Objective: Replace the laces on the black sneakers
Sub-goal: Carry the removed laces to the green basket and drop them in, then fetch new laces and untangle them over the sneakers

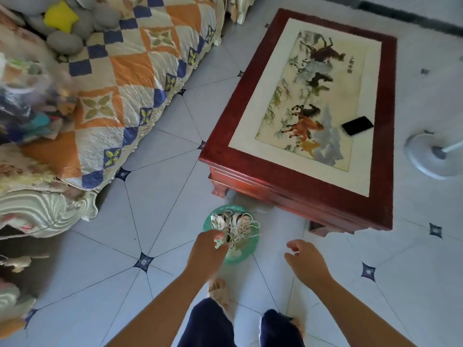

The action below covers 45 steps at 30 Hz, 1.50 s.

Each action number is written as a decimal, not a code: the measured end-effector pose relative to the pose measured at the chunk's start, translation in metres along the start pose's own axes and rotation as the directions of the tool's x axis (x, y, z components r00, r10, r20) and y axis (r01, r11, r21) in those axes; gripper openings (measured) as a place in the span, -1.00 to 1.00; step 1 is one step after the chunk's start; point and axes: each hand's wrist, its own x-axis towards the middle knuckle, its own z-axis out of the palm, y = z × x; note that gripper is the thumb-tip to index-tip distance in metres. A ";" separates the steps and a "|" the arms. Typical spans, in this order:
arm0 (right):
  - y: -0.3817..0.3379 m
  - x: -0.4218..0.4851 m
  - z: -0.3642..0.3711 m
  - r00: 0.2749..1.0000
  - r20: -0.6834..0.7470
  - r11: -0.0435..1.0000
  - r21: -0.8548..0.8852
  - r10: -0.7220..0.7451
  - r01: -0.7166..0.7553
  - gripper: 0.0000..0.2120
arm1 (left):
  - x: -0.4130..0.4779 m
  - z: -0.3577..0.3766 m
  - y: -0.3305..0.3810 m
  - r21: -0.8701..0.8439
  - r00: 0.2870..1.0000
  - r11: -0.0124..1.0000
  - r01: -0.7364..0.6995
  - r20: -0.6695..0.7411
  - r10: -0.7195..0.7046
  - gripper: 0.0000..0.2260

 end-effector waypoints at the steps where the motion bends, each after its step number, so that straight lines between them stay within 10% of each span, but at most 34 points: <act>1: 0.007 -0.006 -0.006 1.000 -0.015 1.000 0.025 0.011 -0.011 -0.69 | 0.000 0.006 0.009 0.029 0.999 0.999 -0.039 0.017 0.038 -0.75; 16: 0.251 -0.178 -0.088 0.855 -0.365 0.871 0.458 0.367 -0.179 -0.69 | -0.100 0.264 0.190 0.281 0.730 0.734 -0.619 0.550 0.405 -0.70; 33: 0.504 -0.400 -0.044 0.230 -0.161 0.229 0.922 0.960 -0.312 -0.69 | -0.337 0.582 0.264 -0.066 -0.043 0.109 -0.992 0.979 0.198 -0.71; 45: 0.612 -0.459 -0.065 -0.153 0.134 -0.160 0.973 0.979 -0.169 -0.69 | -0.469 0.772 0.308 -0.374 -0.368 -0.053 -0.926 0.925 -0.097 -0.75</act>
